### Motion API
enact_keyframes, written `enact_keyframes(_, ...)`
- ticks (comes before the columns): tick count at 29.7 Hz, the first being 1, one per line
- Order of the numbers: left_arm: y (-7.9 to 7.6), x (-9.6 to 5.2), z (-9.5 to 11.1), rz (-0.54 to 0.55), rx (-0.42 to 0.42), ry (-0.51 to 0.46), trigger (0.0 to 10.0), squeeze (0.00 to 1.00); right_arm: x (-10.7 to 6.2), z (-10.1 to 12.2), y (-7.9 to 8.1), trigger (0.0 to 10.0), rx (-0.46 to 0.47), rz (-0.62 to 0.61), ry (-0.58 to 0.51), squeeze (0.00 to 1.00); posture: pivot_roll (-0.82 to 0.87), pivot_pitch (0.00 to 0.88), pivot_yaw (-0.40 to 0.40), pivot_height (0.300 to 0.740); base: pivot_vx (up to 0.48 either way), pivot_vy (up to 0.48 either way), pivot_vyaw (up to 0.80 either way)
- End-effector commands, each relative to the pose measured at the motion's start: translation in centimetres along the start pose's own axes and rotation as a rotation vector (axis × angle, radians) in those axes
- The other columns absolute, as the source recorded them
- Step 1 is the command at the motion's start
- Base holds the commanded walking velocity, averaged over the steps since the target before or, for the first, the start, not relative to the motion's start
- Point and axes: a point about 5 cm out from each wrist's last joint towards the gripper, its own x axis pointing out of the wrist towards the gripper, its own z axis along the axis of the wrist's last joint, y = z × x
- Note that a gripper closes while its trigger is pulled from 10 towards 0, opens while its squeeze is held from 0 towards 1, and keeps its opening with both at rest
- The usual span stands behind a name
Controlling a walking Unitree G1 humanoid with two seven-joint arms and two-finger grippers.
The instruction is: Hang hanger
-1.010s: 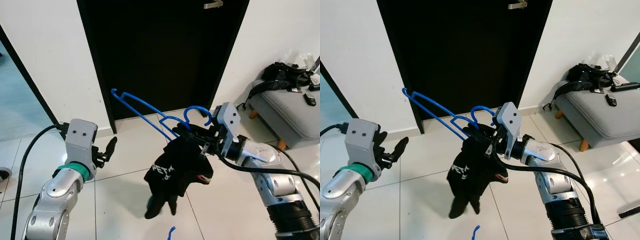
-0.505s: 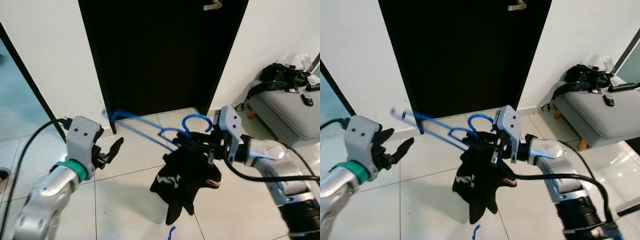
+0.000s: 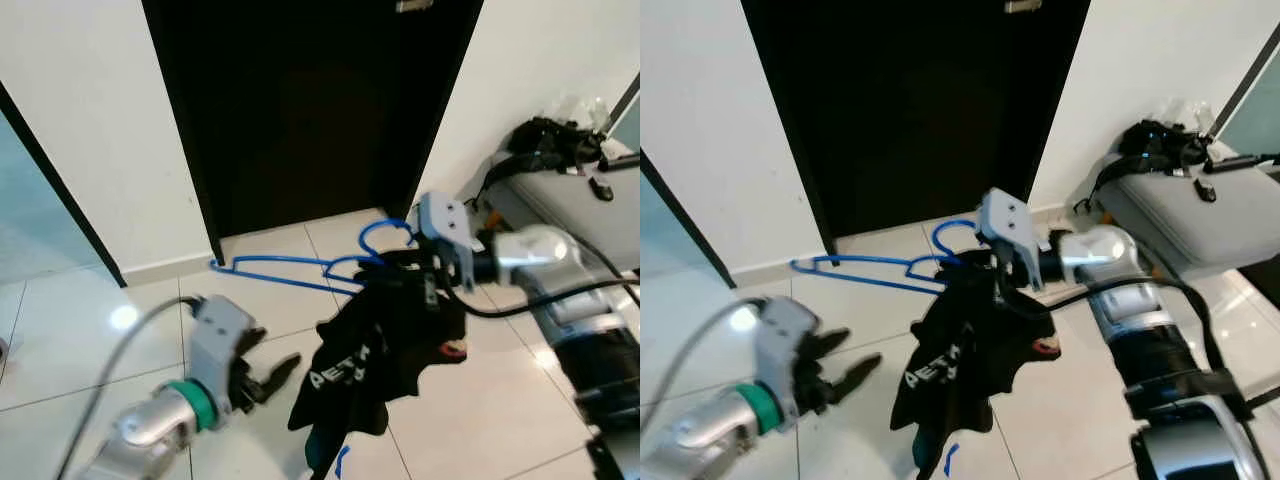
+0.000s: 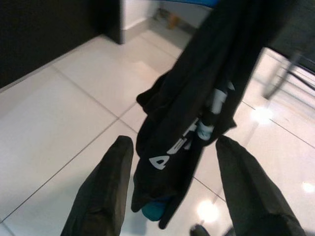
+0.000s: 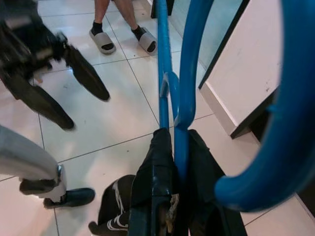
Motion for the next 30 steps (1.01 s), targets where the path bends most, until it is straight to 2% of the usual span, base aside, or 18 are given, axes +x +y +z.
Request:
enact_keyframes(1, -0.1, 0.5, -0.2, 0.020, -0.011, -0.009, 10.0, 0.00, 0.6, 0.8, 0.1, 10.0, -0.029, 0.063, -0.017, 0.00, -0.04, 0.190, 0.047, 0.740, 0.000, 0.000, 0.00)
enact_keyframes(5, 0.1, 1.0, 0.0, 0.043, -0.040, -0.034, 10.0, 0.00, 1.0, 1.3, 0.2, 10.0, -0.035, 0.114, -0.032, 0.00, -0.05, 0.195, 0.040, 0.740, 0.000, 0.000, 0.00)
enact_keyframes(6, 0.7, 1.4, 0.0, 0.094, -0.051, -0.047, 10.0, 0.00, 1.2, 1.6, 0.2, 10.0, -0.038, 0.144, -0.042, 0.00, -0.05, 0.199, 0.031, 0.740, 0.000, 0.000, 0.00)
enact_keyframes(7, 0.7, 1.4, 0.0, 0.094, -0.051, -0.047, 10.0, 0.00, 1.2, 1.6, 0.2, 10.0, -0.038, 0.144, -0.042, 0.00, -0.05, 0.199, 0.031, 0.740, 0.000, 0.000, 0.00)
enact_keyframes(8, 1.4, 1.8, 0.0, 0.169, -0.057, -0.060, 10.0, 0.00, 1.3, 2.0, 0.2, 10.0, -0.042, 0.169, -0.054, 0.00, -0.05, 0.201, 0.027, 0.740, 0.000, 0.000, 0.00)
enact_keyframes(9, 1.4, 1.8, 0.0, 0.169, -0.057, -0.060, 10.0, 0.00, 1.3, 2.0, 0.2, 10.0, -0.042, 0.169, -0.054, 0.00, -0.05, 0.201, 0.027, 0.740, 0.000, 0.000, 0.00)
enact_keyframes(10, 2.6, 2.0, 0.0, 0.271, -0.035, -0.067, 10.0, 0.00, 1.4, 2.5, 0.2, 10.0, -0.046, 0.200, -0.069, 0.00, -0.06, 0.201, 0.024, 0.740, 0.000, 0.000, 0.00)
enact_keyframes(11, 3.5, 1.8, 0.1, 0.342, 0.002, -0.075, 10.0, 0.00, 1.2, 3.0, 0.2, 10.0, -0.048, 0.233, -0.081, 0.00, -0.07, 0.201, 0.023, 0.740, 0.000, 0.000, 0.00)
enact_keyframes(14, 4.1, 1.4, 0.0, 0.384, 0.027, -0.080, 10.0, 0.00, 1.0, 3.4, 0.3, 10.0, -0.050, 0.254, -0.089, 0.00, -0.07, 0.201, 0.023, 0.740, 0.000, 0.000, 0.00)
enact_keyframes(15, 5.0, 0.1, -0.2, 0.433, 0.041, -0.093, 10.0, 0.00, 0.4, 4.1, 0.1, 10.0, -0.041, 0.281, -0.108, 0.00, -0.07, 0.202, 0.022, 0.740, 0.000, 0.000, 0.00)
enact_keyframes(18, 5.3, -0.6, -0.2, 0.456, 0.029, -0.113, 10.0, 0.00, 0.1, 4.8, -0.1, 10.0, -0.027, 0.288, -0.136, 0.00, -0.07, 0.202, 0.021, 0.740, 0.000, 0.000, 0.00)
enact_keyframes(20, 5.0, -0.7, 0.0, 0.444, 0.016, -0.131, 10.0, 0.00, 0.1, 5.2, -0.4, 10.0, -0.024, 0.287, -0.151, 0.00, -0.08, 0.204, 0.019, 0.740, 0.000, 0.000, 0.00)
enact_keyframes(21, 4.4, -0.5, 0.5, 0.403, 0.000, -0.162, 10.0, 0.00, 0.2, 5.6, -0.7, 10.0, -0.025, 0.282, -0.168, 0.00, -0.08, 0.203, 0.015, 0.740, 0.000, 0.000, 0.00)
enact_keyframes(23, 4.4, -0.5, 0.5, 0.403, 0.000, -0.162, 10.0, 0.00, 0.2, 5.6, -0.7, 10.0, -0.025, 0.282, -0.168, 0.00, -0.08, 0.203, 0.015, 0.740, 0.000, 0.000, 0.00)
enact_keyframes(25, 3.2, -0.1, 1.5, 0.331, -0.010, -0.213, 10.0, 0.00, 0.3, 6.4, -1.2, 10.0, -0.022, 0.278, -0.199, 0.00, -0.08, 0.205, 0.007, 0.740, 0.000, 0.000, 0.00)
enact_keyframes(26, 3.2, -0.1, 1.5, 0.331, -0.010, -0.213, 10.0, 0.00, 0.3, 6.4, -1.2, 10.0, -0.022, 0.278, -0.199, 0.00, -0.08, 0.205, 0.007, 0.740, 0.000, 0.000, 0.00)
enact_keyframes(27, 1.8, 1.0, 3.0, 0.279, 0.029, -0.281, 10.0, 0.00, 0.6, 7.5, -1.7, 10.0, -0.016, 0.293, -0.245, 0.00, -0.07, 0.205, -0.013, 0.740, 0.000, 0.000, 0.00)
enact_keyframes(30, 1.0, 1.8, 3.8, 0.245, 0.060, -0.319, 10.0, 0.00, 0.8, 8.2, -1.9, 10.0, -0.015, 0.311, -0.271, 0.00, -0.07, 0.205, -0.018, 0.740, 0.000, 0.000, 0.00)
